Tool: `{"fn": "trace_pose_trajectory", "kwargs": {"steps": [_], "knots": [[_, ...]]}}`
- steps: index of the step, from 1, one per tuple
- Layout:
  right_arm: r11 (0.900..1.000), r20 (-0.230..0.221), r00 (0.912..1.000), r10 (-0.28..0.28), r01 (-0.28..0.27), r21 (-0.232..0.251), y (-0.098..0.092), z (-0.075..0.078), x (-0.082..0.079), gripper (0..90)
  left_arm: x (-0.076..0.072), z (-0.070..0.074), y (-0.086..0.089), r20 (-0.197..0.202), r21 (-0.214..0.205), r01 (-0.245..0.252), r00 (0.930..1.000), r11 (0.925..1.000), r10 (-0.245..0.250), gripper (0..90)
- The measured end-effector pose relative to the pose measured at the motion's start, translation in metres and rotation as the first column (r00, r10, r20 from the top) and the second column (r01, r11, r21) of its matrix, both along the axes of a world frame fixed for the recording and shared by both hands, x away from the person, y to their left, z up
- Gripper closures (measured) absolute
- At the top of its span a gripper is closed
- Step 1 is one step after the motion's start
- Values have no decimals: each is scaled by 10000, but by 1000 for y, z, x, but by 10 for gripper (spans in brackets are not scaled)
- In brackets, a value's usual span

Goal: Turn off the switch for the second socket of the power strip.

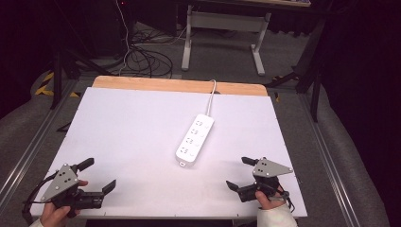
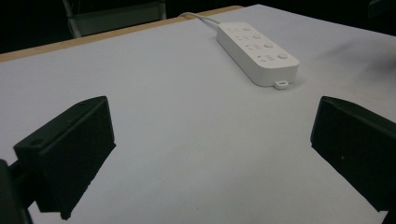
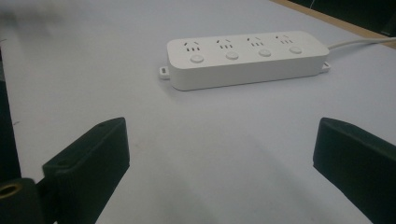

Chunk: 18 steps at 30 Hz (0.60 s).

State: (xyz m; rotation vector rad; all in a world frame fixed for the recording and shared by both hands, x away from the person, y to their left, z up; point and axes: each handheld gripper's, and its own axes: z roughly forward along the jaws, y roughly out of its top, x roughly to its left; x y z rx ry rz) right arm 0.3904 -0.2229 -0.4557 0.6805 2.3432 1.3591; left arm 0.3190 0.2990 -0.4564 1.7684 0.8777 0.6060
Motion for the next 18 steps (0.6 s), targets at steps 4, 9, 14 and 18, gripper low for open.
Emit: {"fn": "trace_pose_trajectory", "kwargs": {"steps": [4, 9, 14, 18], "knots": [[9995, 65, 9999, 153, -151, -290, 4, 0, -1, 43, 0, 0, -1, 119, 90, -41, 9999, 10000, 40, 4], [9993, 241, 9996, 111, -102, -361, 6, 1, -3, 43, -1, 0, -2, 302, 312, -140, 9995, 9994, 131, 4], [9981, 230, 9996, 148, -134, -609, 8, 1, -3, 43, -1, 0, -1, 160, 310, -12, 9999, 9995, 7, 4], [9983, 301, 9994, 143, -126, -573, 9, 2, -3, 43, -1, 0, -2, 205, 326, -45, 9998, 9995, 38, 4]]}}
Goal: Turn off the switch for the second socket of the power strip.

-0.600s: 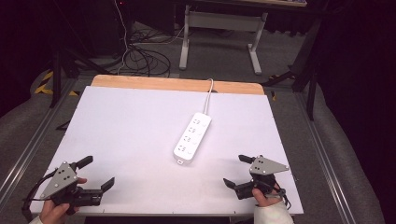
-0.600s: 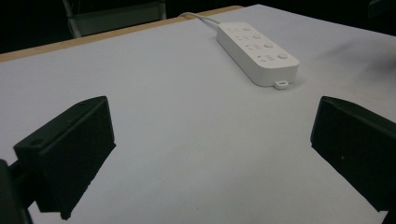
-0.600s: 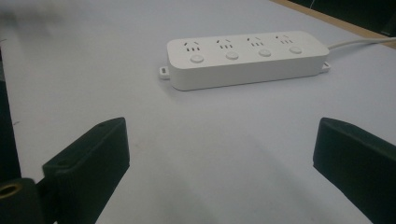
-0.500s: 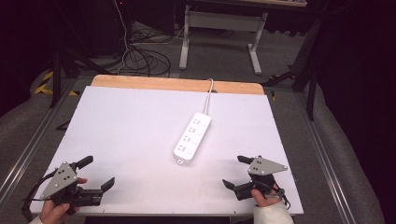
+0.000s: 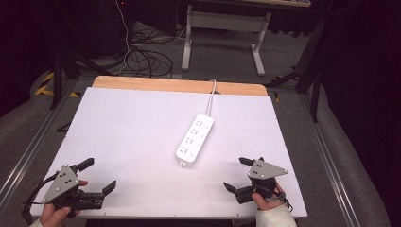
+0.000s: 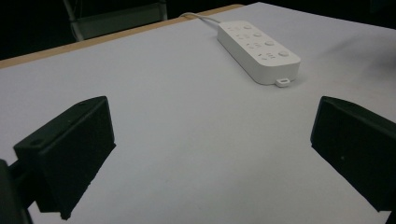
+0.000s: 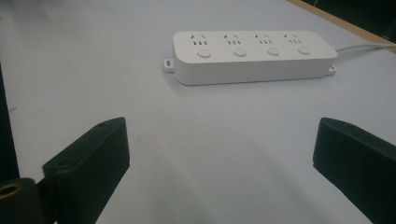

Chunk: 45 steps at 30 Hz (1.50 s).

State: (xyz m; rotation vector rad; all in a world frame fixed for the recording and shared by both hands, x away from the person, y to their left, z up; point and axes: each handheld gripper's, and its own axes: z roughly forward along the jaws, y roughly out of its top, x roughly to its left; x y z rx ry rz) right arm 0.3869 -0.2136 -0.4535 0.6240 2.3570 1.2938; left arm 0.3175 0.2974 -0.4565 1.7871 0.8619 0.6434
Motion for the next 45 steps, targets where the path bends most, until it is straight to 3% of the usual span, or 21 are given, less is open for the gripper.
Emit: {"fn": "trace_pose_trajectory", "kwargs": {"steps": [11, 19, 29, 45], "knots": [[10000, -112, 9999, 2, -1, 89, 2, 5, 1, 47, 1, 0, 0, 1, 47, -31, 10000, 10000, 31, 4], [9994, -249, 9997, 13, -22, -347, 10, 18, 5, 60, 1, -1, 0, -67, -25, -109, 9999, 9999, 108, 4], [9994, -13, 10000, 21, -21, -346, 18, 34, 16, 60, 1, -1, 0, -38, 52, -111, 9999, 9999, 111, 4], [9985, -19, 9999, 140, -141, -527, 40, 51, 37, 60, 0, -1, 0, -19, 111, -136, 9999, 9998, 136, 4]]}}
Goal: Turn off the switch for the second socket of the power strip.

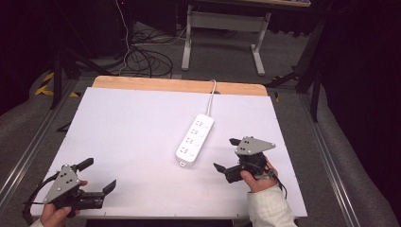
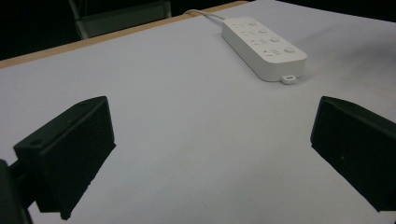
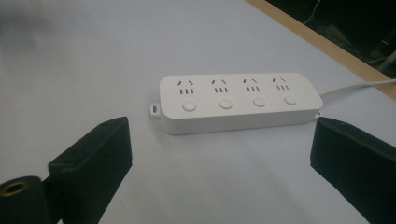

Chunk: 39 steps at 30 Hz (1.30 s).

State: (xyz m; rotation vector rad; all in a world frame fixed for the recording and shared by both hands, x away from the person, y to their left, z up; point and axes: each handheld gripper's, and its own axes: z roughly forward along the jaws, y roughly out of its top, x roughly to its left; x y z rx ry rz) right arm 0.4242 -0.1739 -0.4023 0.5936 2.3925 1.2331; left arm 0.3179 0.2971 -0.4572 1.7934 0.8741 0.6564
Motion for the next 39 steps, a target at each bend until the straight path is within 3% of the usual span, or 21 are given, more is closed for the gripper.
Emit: {"fn": "trace_pose_trajectory", "kwargs": {"steps": [10, 20, 25, 30, 34, 39], "knots": [[9999, -357, 9993, 105, -107, -36, 17, 10, 21, 65, 0, 0, 0, 11, -23, -6, 10000, 10000, 6, 4], [10000, -643, 9979, -75, 72, -51, 30, 10, 36, 73, 0, 0, 1, 2, -3, 20, 10000, 10000, -20, 4], [9978, -187, 9976, -667, 666, -40, 35, 10, 42, 74, 0, 0, 1, -11, -41, 23, 10000, 10000, -23, 4], [9944, -417, 9935, -1057, 1054, -86, 39, 11, 57, 72, 0, 0, 1, -53, -87, 23, 10000, 10000, -24, 4], [9849, -227, 9846, -1731, 1729, -135, 40, 10, 70, 79, 0, 0, 1, -54, -83, 28, 10000, 10000, -29, 4], [9784, -179, 9783, -2064, 2061, -165, 41, 7, 79, 100, 0, 0, 2, -57, -101, 34, 10000, 9999, -35, 4]]}}
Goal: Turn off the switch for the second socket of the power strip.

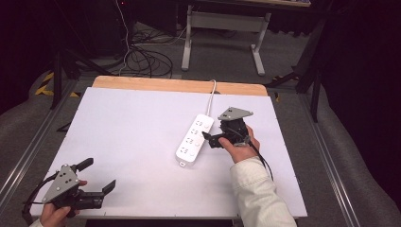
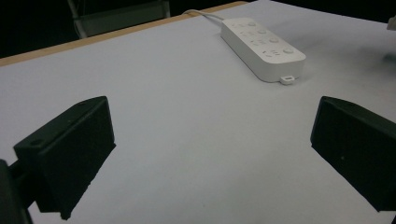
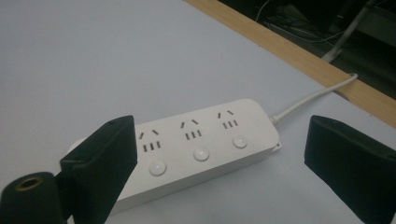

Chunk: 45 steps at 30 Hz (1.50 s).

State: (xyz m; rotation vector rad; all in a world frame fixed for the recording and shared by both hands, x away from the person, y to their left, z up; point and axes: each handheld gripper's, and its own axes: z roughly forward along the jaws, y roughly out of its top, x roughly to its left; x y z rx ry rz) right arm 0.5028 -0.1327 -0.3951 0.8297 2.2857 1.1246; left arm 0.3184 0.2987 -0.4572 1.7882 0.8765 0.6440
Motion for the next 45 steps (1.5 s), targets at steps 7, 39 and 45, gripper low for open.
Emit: {"fn": "trace_pose_trajectory", "kwargs": {"steps": [7, 39, 45], "knots": [[9999, -459, 9988, 141, -137, 91, 1, -7, 12, 218, 0, 0, 0, -39, -9, -12, 10000, 10000, 12, 4], [9994, -576, 9982, 165, -147, 314, 18, -25, 33, 900, 1, -1, 0, -12, 23, 4, 10000, 10000, -4, 4], [9971, -1050, 9934, 458, -391, 649, 18, -29, 38, 900, 1, -1, 1, 15, 84, 5, 10000, 10000, -5, 4]]}}
